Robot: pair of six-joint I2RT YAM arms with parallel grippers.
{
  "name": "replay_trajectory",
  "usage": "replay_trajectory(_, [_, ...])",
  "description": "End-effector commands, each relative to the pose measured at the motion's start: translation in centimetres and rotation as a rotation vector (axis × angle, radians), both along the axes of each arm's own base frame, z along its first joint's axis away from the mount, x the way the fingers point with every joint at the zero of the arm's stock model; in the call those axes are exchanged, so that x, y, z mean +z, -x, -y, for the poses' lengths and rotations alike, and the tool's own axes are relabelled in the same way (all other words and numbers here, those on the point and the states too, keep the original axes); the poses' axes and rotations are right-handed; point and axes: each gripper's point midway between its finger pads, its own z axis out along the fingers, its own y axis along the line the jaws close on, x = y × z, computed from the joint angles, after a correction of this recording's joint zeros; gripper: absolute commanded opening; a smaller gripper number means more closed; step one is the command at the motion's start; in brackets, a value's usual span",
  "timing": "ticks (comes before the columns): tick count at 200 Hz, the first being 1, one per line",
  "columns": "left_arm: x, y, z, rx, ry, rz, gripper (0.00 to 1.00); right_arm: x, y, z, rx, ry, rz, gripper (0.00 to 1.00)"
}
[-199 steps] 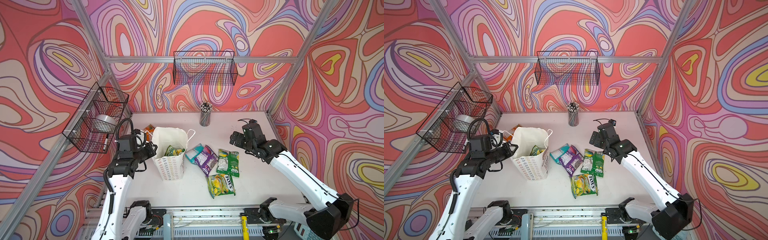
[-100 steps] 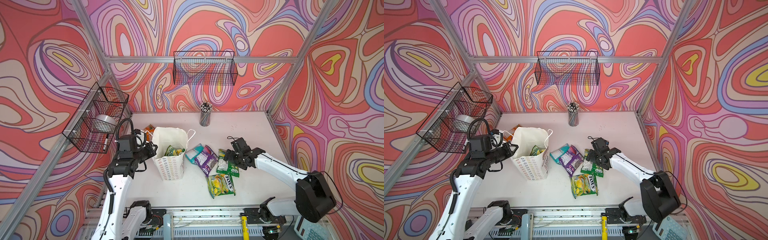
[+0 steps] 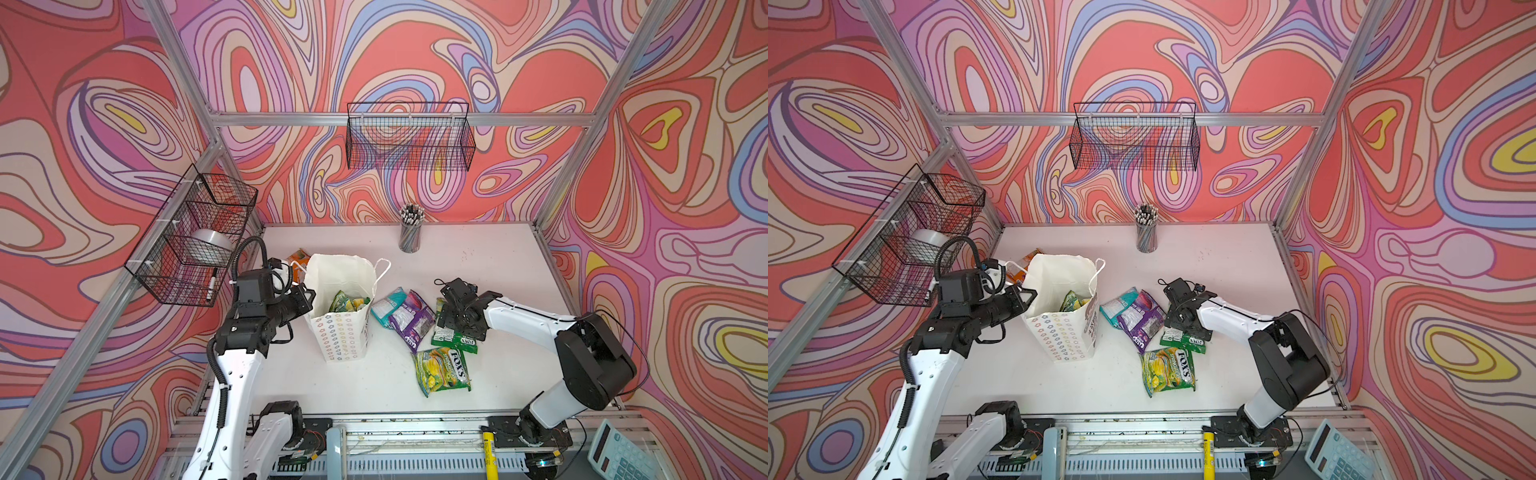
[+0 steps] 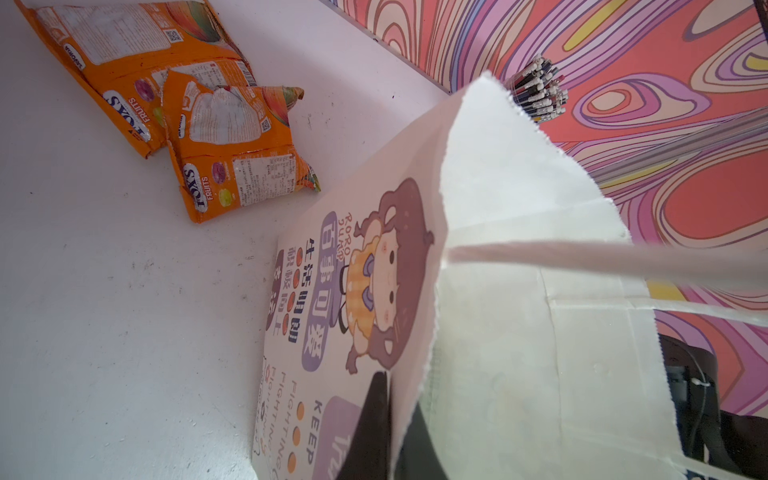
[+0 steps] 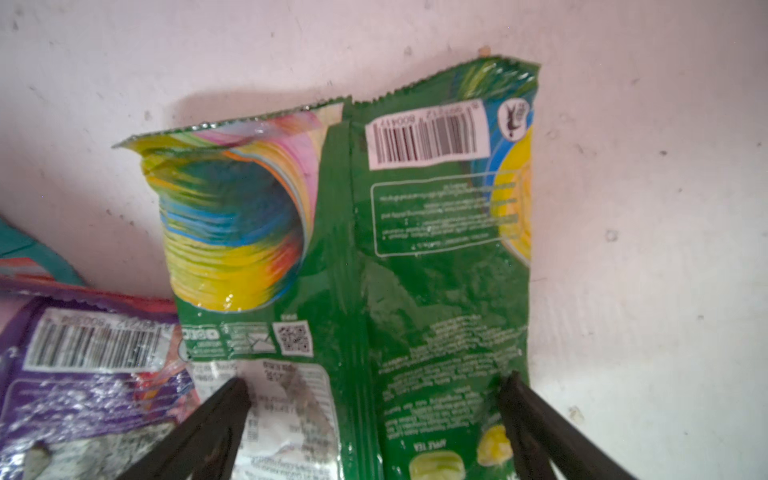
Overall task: Place the snacks into the paper bag
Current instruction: 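Lower the right gripper and grasp the green bag's edge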
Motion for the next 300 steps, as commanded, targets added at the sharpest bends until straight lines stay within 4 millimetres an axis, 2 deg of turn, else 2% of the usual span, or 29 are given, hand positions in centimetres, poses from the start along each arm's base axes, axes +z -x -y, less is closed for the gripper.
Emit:
replay_trajectory(1, [0.3,0.2,0.1,-0.006,0.011,0.005,0.0,-1.2,0.8,0.6,-0.017,0.036,-0.031,0.97])
replay_trajectory(78, [0.4,0.1,0.1,-0.007,0.01,0.01,0.0,-1.3,0.8,0.4,-0.008,0.022,-0.017,0.83])
replay_trajectory(89, [0.3,0.1,0.1,-0.008,0.01,0.008,0.0,-1.3,0.7,0.4,-0.005,0.019,-0.014,0.76])
replay_trajectory(104, [0.3,0.1,0.2,-0.011,0.012,0.01,0.0,-1.1,0.6,0.3,0.002,0.013,-0.005,0.62])
replay_trajectory(118, [0.3,0.1,0.1,-0.011,0.01,0.009,0.0,-0.9,0.5,0.2,0.001,0.011,0.002,0.59])
replay_trajectory(129, [0.2,0.1,0.2,-0.012,0.012,0.006,0.0,-0.6,0.3,0.2,0.002,0.007,0.009,0.52])
replay_trajectory(147, [0.2,0.0,0.3,-0.016,0.016,0.004,0.0,-0.2,0.1,0.1,0.006,0.007,0.022,0.46])
replay_trajectory(168, [0.1,0.0,0.3,-0.017,0.015,-0.002,0.0,0.5,-0.2,0.2,0.006,0.014,0.035,0.32])
replay_trajectory(213, [0.0,0.0,0.1,-0.011,0.008,-0.001,0.0,2.2,-1.1,0.0,0.012,0.015,0.076,0.14])
replay_trajectory(250, [0.0,-0.1,0.2,-0.014,0.011,-0.002,0.0,3.4,-1.6,0.0,0.018,0.024,0.1,0.09])
replay_trajectory(259, [0.0,-0.1,0.2,-0.015,0.011,-0.003,0.0,3.5,-1.5,0.1,0.019,0.028,0.099,0.09])
replay_trajectory(267, [-0.1,-0.1,0.2,-0.018,0.014,-0.006,0.0,3.5,-1.5,0.2,0.023,0.031,0.098,0.16])
replay_trajectory(287, [0.1,0.0,0.3,-0.021,0.015,0.002,0.0,3.3,-1.3,0.5,0.028,0.059,0.085,0.47])
replay_trajectory(293, [0.1,0.0,0.3,-0.018,0.014,0.003,0.0,3.2,-1.3,0.8,0.028,0.071,0.08,0.61])
replay_trajectory(300, [0.0,0.0,0.2,-0.015,0.012,0.0,0.0,3.1,-1.2,1.1,0.026,0.09,0.072,0.83])
